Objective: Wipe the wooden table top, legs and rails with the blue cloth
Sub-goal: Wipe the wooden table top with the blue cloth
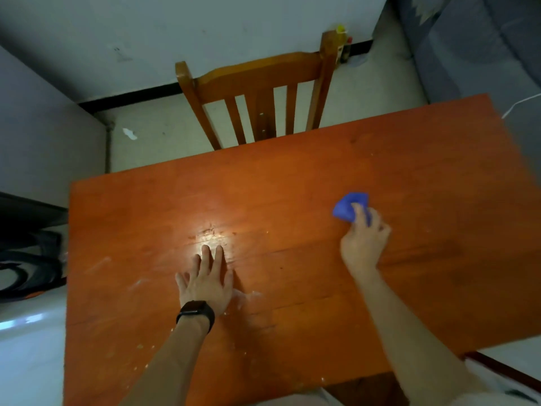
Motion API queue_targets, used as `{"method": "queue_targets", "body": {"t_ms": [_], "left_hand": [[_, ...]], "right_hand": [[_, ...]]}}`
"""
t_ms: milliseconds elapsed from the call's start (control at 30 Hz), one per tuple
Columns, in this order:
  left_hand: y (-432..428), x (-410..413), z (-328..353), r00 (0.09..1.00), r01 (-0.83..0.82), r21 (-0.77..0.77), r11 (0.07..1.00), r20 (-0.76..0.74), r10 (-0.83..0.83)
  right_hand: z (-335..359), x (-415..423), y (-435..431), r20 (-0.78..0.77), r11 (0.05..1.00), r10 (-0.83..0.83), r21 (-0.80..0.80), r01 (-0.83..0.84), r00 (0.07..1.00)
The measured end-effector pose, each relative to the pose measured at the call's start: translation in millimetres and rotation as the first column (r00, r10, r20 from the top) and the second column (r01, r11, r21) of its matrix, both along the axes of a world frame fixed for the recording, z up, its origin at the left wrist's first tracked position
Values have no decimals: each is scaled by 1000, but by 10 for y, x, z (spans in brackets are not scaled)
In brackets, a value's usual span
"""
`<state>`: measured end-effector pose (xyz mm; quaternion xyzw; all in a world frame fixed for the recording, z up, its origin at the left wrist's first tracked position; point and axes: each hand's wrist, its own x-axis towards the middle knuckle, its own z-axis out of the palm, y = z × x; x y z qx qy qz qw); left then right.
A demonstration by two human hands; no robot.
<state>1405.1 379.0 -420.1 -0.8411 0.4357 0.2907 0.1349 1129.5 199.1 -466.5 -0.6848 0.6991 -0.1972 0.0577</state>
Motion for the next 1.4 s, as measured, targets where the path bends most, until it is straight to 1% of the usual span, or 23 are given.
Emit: {"method": "queue_targets", "body": {"t_ms": [67,100,167,200,300,367,433,467,533,567,600,667,700,733,800,867,967,1033,1100,1200,1267,1333,1400], "left_hand": [[0,27,12,1000,2,1,1000,-14,-1],[6,42,29,1000,4,-5,1000,-28,-4],[61,91,70,999,6,-41,999,-32,-7],[114,133,93,1000,6,-59,998,-22,-7],[375,291,159,999,-44,-80,996,-1,45],[608,395,182,992,-122,-89,989,12,124],[868,523,198,976,-211,-101,972,26,215],[1009,599,201,967,-250,-101,963,34,254],[1302,751,202,947,-316,-81,945,43,320],[1445,813,209,936,-345,-70,936,50,348],[1581,865,218,925,-371,-60,927,57,375],[1822,951,257,898,-432,-56,900,62,435],[1926,990,279,885,-458,-64,886,64,462],[2032,1034,300,873,-479,-74,875,64,484],[2245,1140,326,859,-505,-92,858,44,510],[2461,1247,300,859,-509,-93,856,9,512],[2767,1400,187,866,-501,-78,862,-55,498],[2940,1510,138,894,-444,-81,892,-96,437],[3107,1642,123,931,-355,-97,930,-133,341],[3265,1846,132,964,-220,-93,971,-172,202],[3292,2009,158,978,-125,-78,989,-178,109],[3262,2169,161,987,-42,-97,994,-160,26],[3167,2285,177,991,3,-132,991,-128,-21]], "right_hand": [[-559,341,483,-186,956,285,131,-264,940],[-1191,438,639,-291,918,393,178,-354,872],[-1802,747,815,-141,784,604,280,-554,784],[-1690,805,774,-65,748,637,291,-596,768],[-189,830,438,125,804,548,192,-562,827],[236,650,-14,126,945,297,103,-311,946],[185,612,-196,105,975,99,187,-117,990],[197,759,-65,103,964,92,241,-115,990],[240,1220,527,113,935,224,257,-246,968],[286,1452,871,129,895,342,256,-365,931],[290,1672,1219,149,792,505,310,-526,850],[274,2040,1794,331,411,737,472,-780,589],[282,2181,1947,453,260,741,487,-834,495],[296,2297,1972,539,235,697,451,-861,473],[281,2528,1740,526,439,621,381,-814,581],[244,2711,1348,366,651,567,350,-674,738],[275,2949,1178,150,769,441,446,-459,885],[321,3143,1589,106,770,448,460,-443,888],[280,3264,2266,162,702,550,443,-558,820],[303,3307,3039,330,434,666,558,-707,669],[489,3341,3120,425,290,626,651,-702,653],[653,3458,2937,483,336,530,636,-695,697],[821,3667,2620,485,499,474,540,-678,735]]}}
